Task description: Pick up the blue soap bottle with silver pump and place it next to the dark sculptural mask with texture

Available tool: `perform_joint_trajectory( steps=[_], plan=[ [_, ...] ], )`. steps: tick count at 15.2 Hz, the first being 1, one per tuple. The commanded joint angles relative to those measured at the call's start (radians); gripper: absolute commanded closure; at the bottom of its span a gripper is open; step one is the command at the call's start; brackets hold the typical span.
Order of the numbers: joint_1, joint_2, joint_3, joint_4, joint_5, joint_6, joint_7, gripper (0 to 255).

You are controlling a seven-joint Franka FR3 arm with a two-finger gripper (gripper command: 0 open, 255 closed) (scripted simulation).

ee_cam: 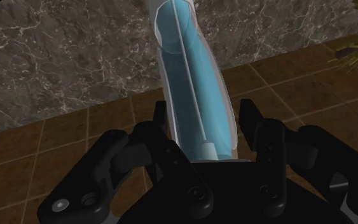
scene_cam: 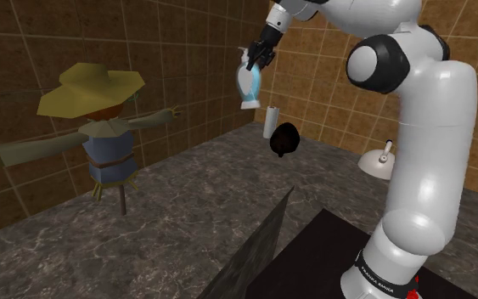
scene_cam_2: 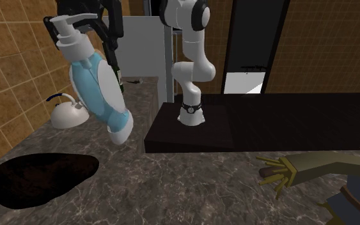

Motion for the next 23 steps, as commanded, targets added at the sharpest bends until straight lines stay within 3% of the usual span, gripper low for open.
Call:
perform_joint_trajectory(
  steps=[1,2,3,6,10,23],
  plan=[
    [-0.065,0.125,-0.003,0.181,0.056,-0.070,-0.015,255],
    [-0.111,0.202,0.003,0.303,0.086,-0.118,-0.011,255],
    [-0.197,0.347,0.025,0.552,0.135,-0.214,0.020,255],
    [-0.138,0.251,0.011,0.339,0.099,-0.110,-0.025,255],
    [-0.096,0.191,0.000,0.183,0.078,-0.022,-0.058,255],
    [-0.032,0.108,-0.006,-0.122,0.056,0.189,-0.128,255]
  ],
)
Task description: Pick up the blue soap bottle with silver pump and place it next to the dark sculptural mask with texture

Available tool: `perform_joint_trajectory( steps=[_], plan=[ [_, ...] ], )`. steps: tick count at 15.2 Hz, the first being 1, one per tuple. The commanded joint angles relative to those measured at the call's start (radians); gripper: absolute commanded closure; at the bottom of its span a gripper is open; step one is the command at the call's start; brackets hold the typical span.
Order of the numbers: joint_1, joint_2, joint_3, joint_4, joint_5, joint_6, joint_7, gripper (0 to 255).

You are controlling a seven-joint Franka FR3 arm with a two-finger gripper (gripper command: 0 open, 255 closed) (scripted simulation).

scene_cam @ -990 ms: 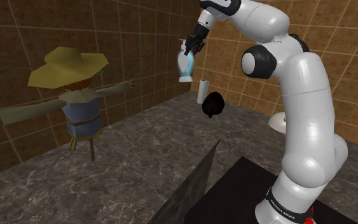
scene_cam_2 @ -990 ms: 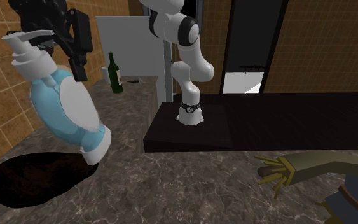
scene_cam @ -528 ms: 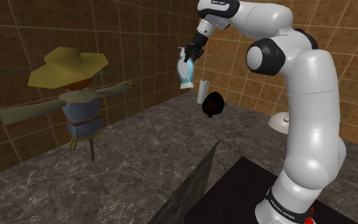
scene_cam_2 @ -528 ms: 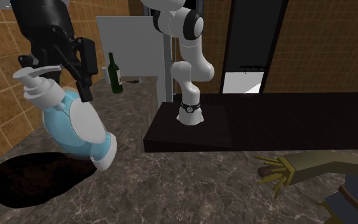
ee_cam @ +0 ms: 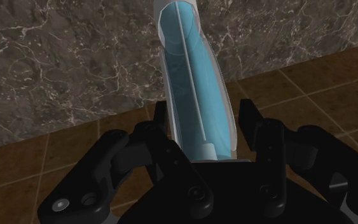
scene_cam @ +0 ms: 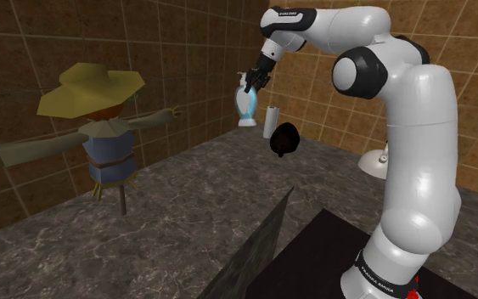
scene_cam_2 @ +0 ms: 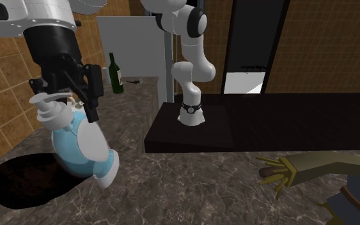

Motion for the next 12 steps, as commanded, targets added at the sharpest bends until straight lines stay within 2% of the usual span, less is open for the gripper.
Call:
perform_joint_trajectory(
  steps=[1,12],
  plan=[
    [0.007,-0.008,0.000,-0.038,-0.001,0.029,-0.010,255],
    [0.027,-0.018,0.006,-0.196,0.013,0.169,-0.063,255]
  ],
)
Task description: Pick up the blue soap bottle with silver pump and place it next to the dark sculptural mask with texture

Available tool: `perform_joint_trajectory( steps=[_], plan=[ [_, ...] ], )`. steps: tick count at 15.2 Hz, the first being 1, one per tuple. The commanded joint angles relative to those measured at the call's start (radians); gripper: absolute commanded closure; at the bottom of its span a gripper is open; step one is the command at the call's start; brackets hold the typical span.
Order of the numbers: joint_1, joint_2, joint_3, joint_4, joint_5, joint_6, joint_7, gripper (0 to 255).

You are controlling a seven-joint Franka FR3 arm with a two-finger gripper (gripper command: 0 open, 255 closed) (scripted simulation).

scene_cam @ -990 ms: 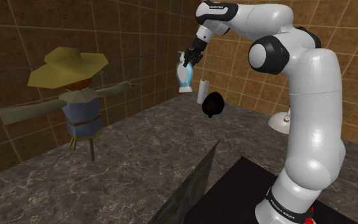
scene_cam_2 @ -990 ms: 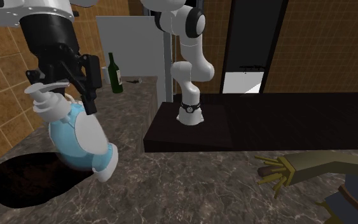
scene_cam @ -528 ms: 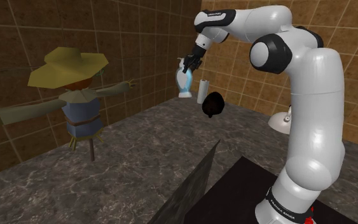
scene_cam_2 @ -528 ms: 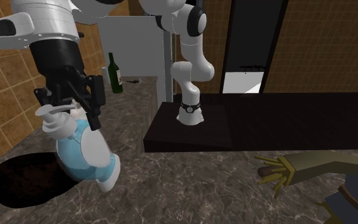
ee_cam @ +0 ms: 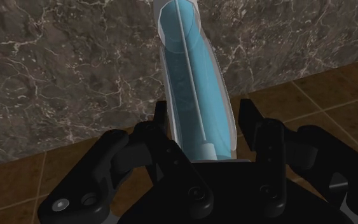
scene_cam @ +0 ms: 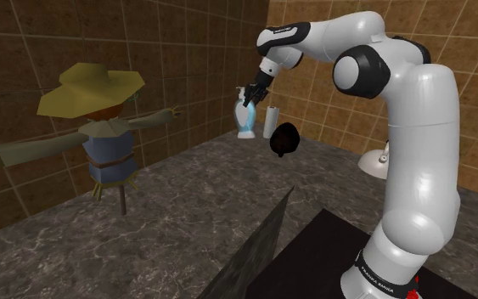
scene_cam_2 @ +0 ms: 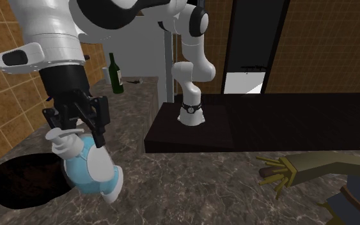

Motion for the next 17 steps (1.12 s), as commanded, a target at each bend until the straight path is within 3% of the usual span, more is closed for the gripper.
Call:
perform_joint_trajectory(
  steps=[1,17],
  plan=[
    [0.005,-0.003,0.002,-0.029,0.003,0.026,-0.008,255],
    [0.010,0.039,0.022,-0.176,0.056,0.198,-0.093,255]
  ],
)
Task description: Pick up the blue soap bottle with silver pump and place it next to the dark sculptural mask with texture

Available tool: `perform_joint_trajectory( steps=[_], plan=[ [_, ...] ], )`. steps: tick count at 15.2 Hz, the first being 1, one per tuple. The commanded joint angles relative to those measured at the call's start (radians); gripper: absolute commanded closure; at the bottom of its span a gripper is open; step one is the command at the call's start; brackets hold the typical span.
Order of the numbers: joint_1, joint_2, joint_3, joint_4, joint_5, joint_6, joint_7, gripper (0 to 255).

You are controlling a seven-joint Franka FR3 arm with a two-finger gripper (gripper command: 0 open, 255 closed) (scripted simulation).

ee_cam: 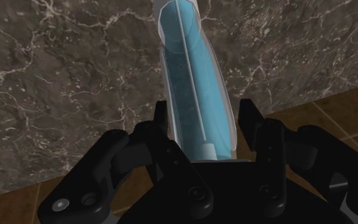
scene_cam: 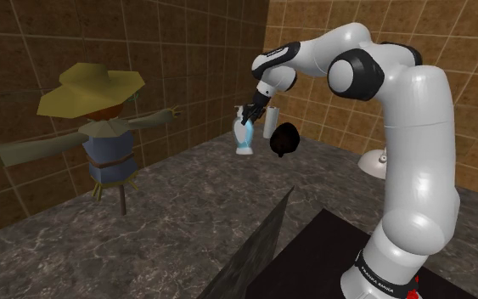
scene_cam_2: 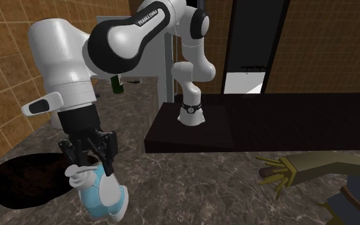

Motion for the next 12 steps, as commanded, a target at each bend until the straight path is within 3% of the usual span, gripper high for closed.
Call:
perform_joint_trajectory(
  steps=[1,12],
  plan=[
    [0.001,0.007,0.004,-0.016,0.009,0.022,-0.010,255],
    [-0.005,0.045,0.019,-0.058,0.045,0.093,-0.054,255]
  ],
)
